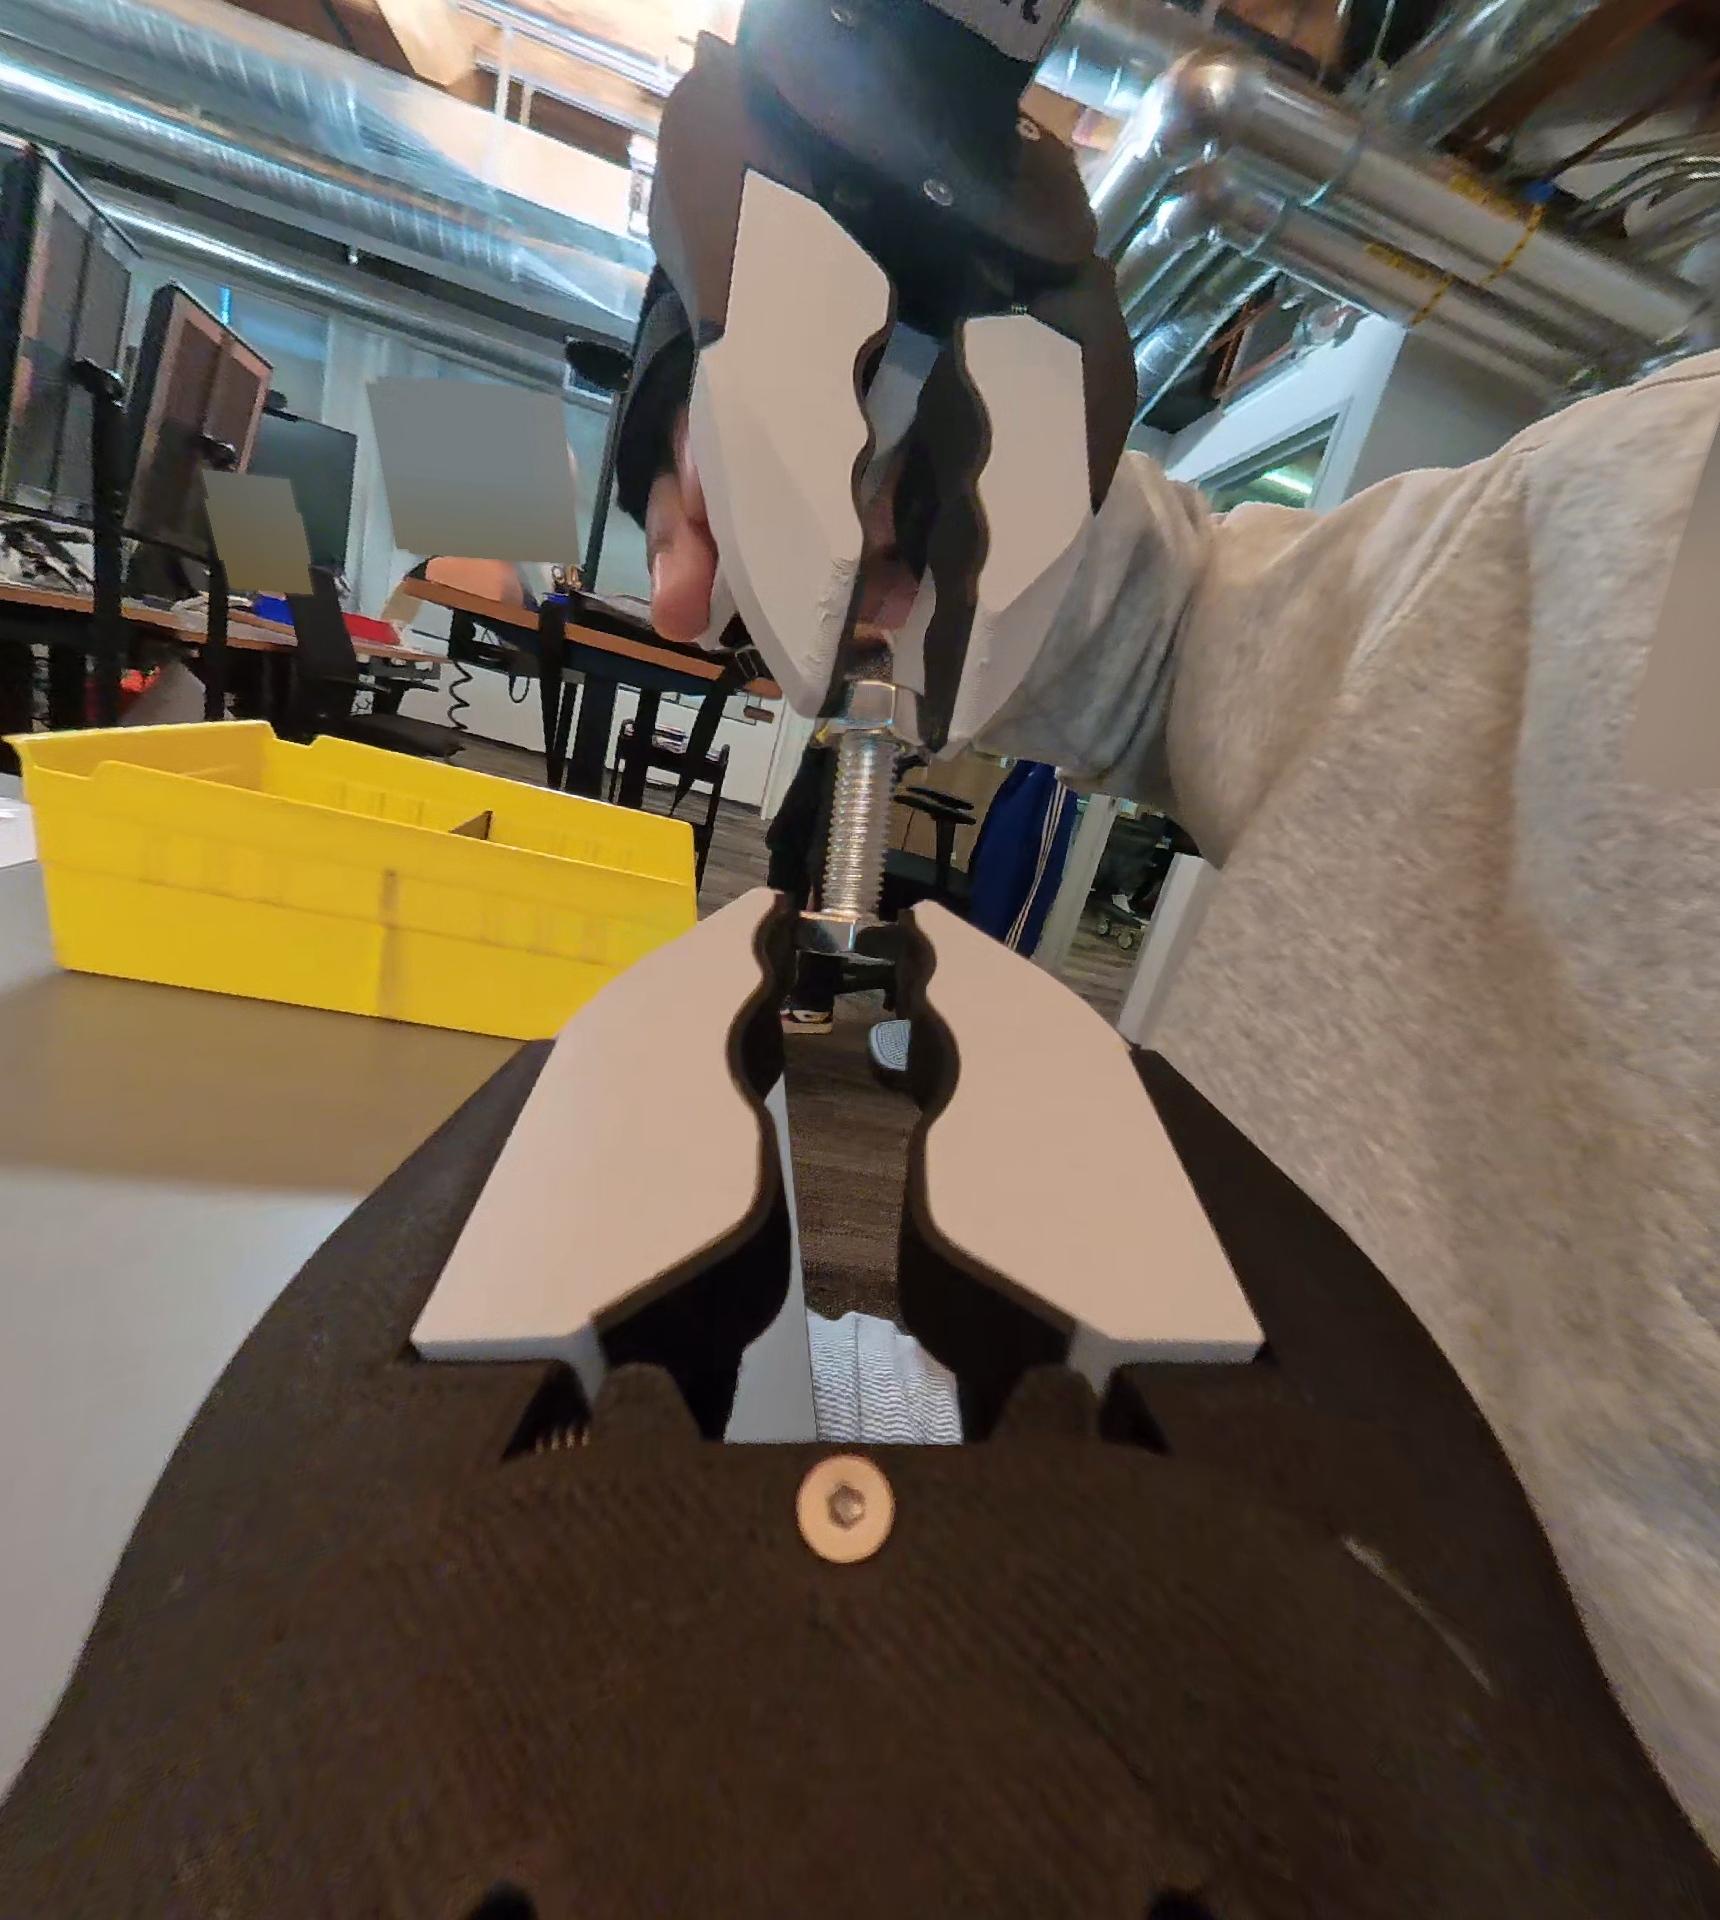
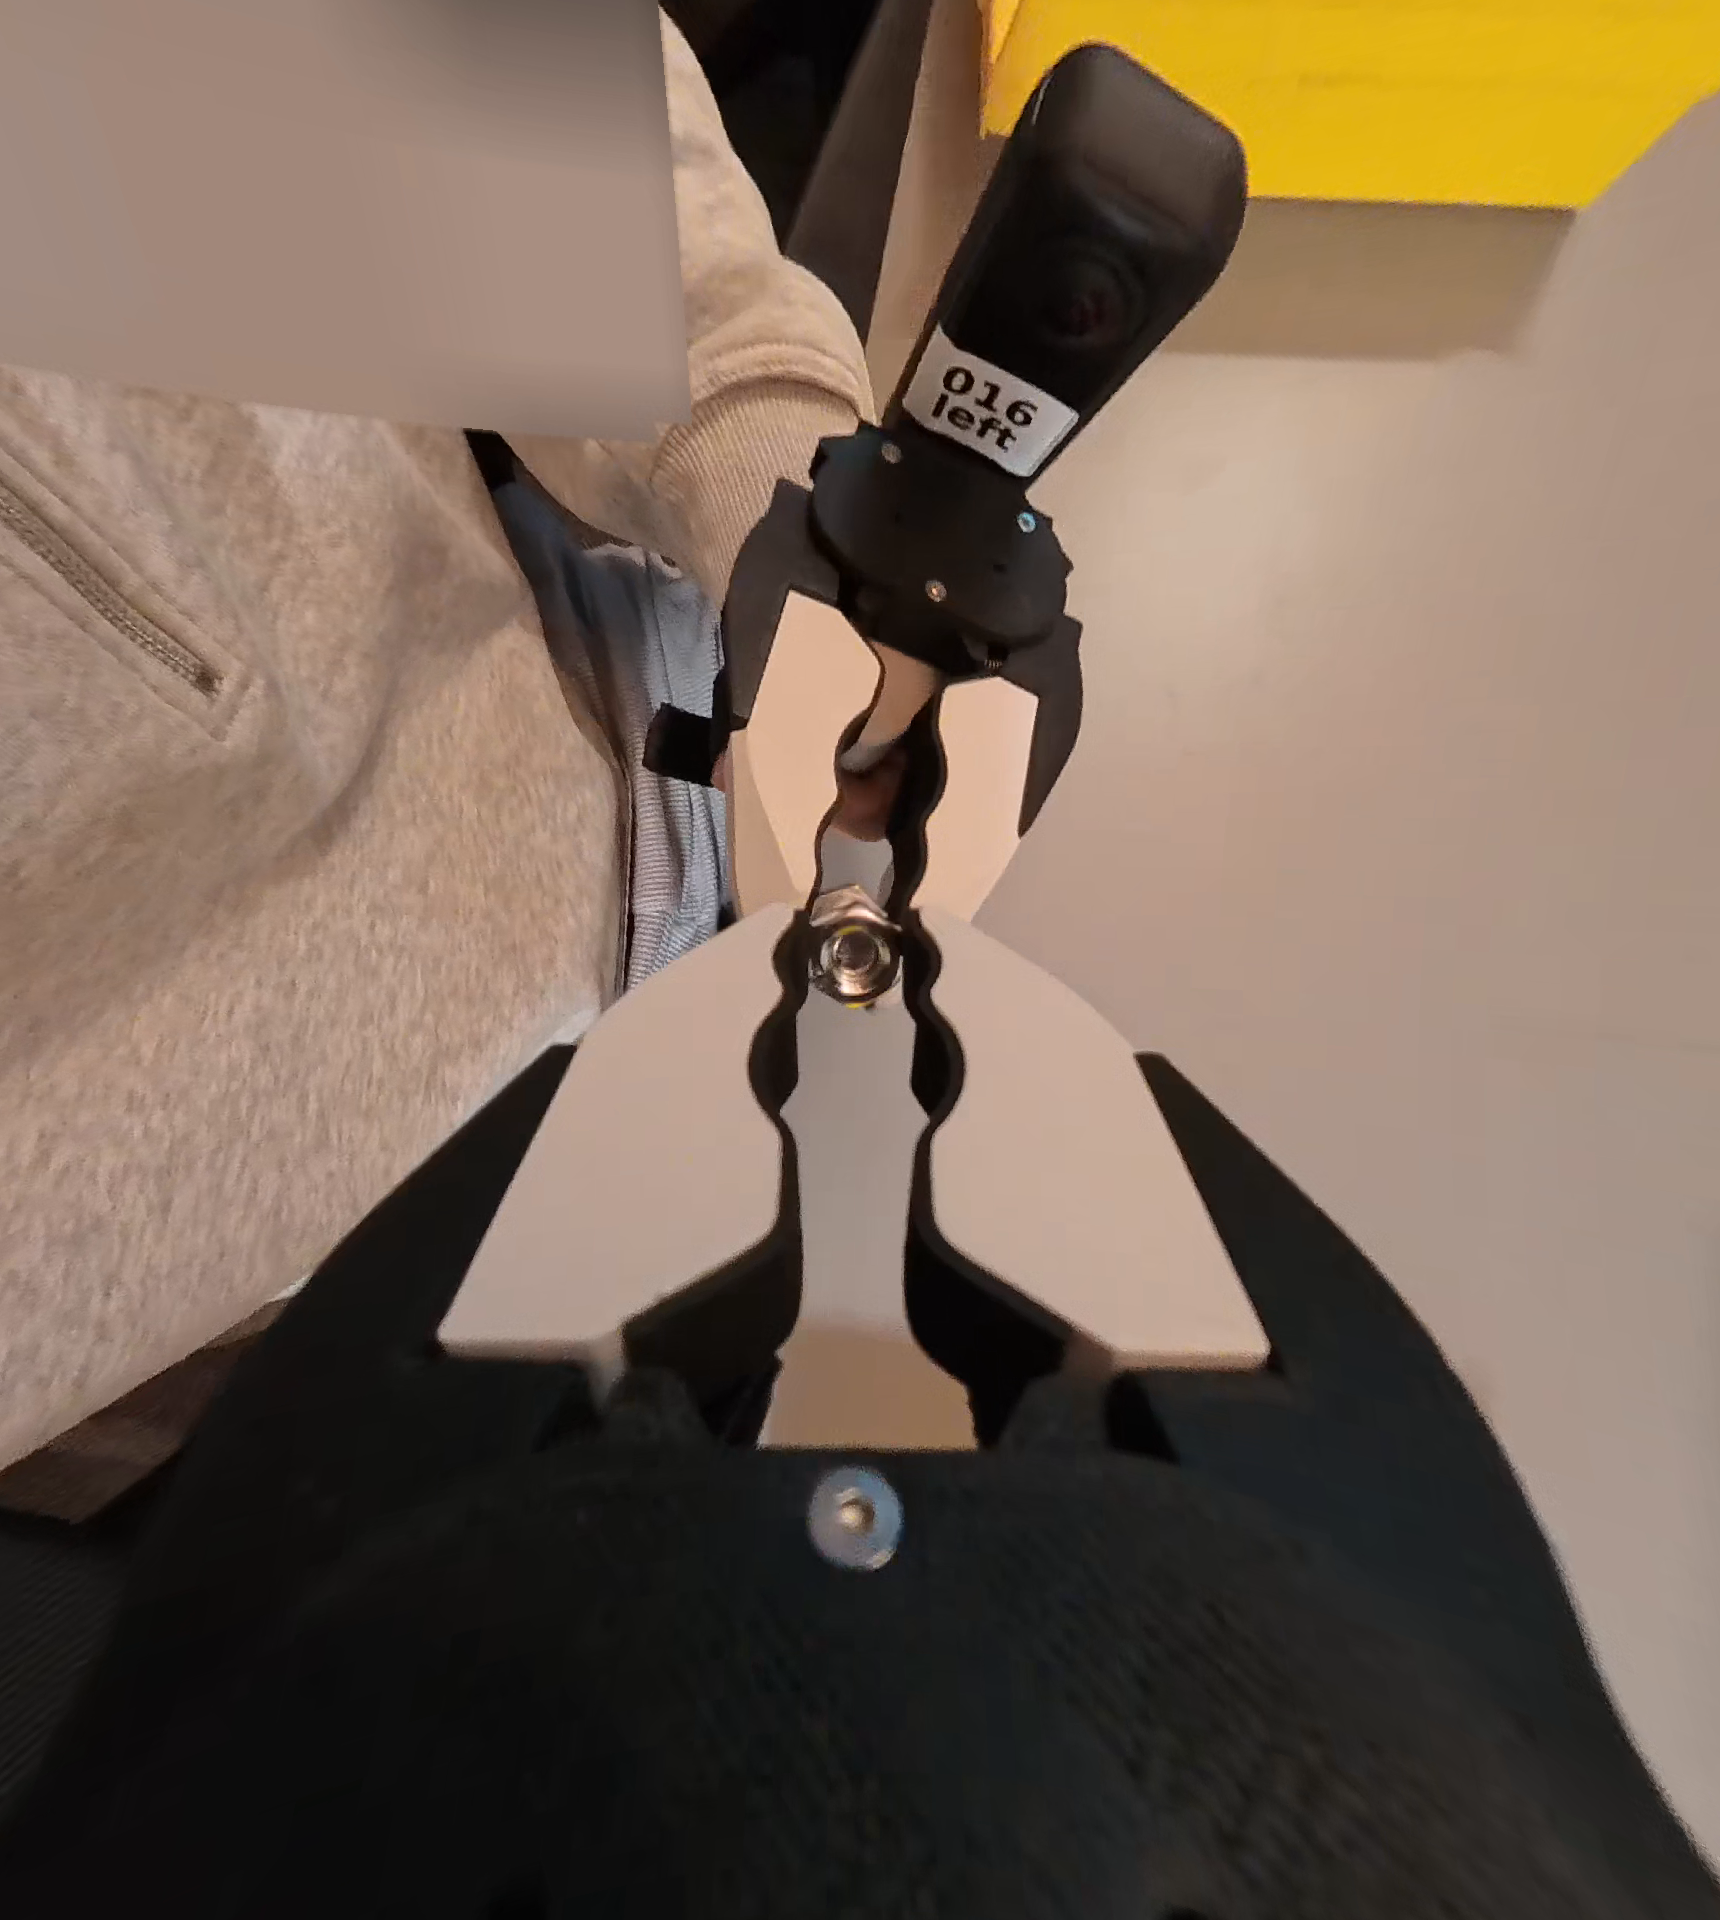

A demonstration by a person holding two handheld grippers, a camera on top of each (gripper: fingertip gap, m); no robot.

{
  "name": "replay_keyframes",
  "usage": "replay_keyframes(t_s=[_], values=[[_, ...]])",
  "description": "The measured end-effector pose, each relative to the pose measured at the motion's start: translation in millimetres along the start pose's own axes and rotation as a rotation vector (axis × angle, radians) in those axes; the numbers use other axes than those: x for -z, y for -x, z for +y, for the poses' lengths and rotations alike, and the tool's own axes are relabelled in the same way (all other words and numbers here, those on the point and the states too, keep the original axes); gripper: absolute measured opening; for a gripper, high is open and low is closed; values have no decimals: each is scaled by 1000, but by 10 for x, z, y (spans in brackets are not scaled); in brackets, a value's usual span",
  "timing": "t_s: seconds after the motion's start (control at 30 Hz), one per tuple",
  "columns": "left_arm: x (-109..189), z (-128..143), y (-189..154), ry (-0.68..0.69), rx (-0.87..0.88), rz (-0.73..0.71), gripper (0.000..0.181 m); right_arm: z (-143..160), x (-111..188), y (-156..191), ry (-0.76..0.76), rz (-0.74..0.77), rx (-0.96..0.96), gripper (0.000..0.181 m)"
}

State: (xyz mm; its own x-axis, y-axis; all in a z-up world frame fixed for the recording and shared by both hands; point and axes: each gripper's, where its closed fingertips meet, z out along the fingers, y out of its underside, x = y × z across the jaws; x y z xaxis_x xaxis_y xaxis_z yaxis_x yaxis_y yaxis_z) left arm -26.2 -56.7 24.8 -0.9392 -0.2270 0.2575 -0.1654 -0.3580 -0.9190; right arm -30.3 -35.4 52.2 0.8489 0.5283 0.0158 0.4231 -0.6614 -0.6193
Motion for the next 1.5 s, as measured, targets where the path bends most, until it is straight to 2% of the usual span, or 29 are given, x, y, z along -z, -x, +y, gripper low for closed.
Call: replay_keyframes(t_s=[0.37,0.53,0.73,0.87,0.93,1.17,1.3,1.4,1.5], values=[[-40,105,-76,55,-40,23,19,-26,-67,110,-32,-49,33,17],[-31,134,-254,88,29,166,19,-32,-44,263,-53,-137,105,17],[-13,184,-381,120,67,265,19,-13,-36,417,-106,-203,263,17],[60,177,-545,142,231,433,19,-47,-41,538,-175,-224,414,17],[75,178,-555,133,240,447,19,-51,-50,563,-178,-217,462,17],[190,120,-764,158,464,663,19,-127,-63,690,-200,-235,522,17],[238,84,-856,163,513,737,19,-194,-69,751,-229,-235,569,17],[254,33,-875,143,528,760,19,-242,-57,747,-235,-214,597,17],[218,23,-773,99,459,677,19,-253,-54,648,-206,-169,548,17]])
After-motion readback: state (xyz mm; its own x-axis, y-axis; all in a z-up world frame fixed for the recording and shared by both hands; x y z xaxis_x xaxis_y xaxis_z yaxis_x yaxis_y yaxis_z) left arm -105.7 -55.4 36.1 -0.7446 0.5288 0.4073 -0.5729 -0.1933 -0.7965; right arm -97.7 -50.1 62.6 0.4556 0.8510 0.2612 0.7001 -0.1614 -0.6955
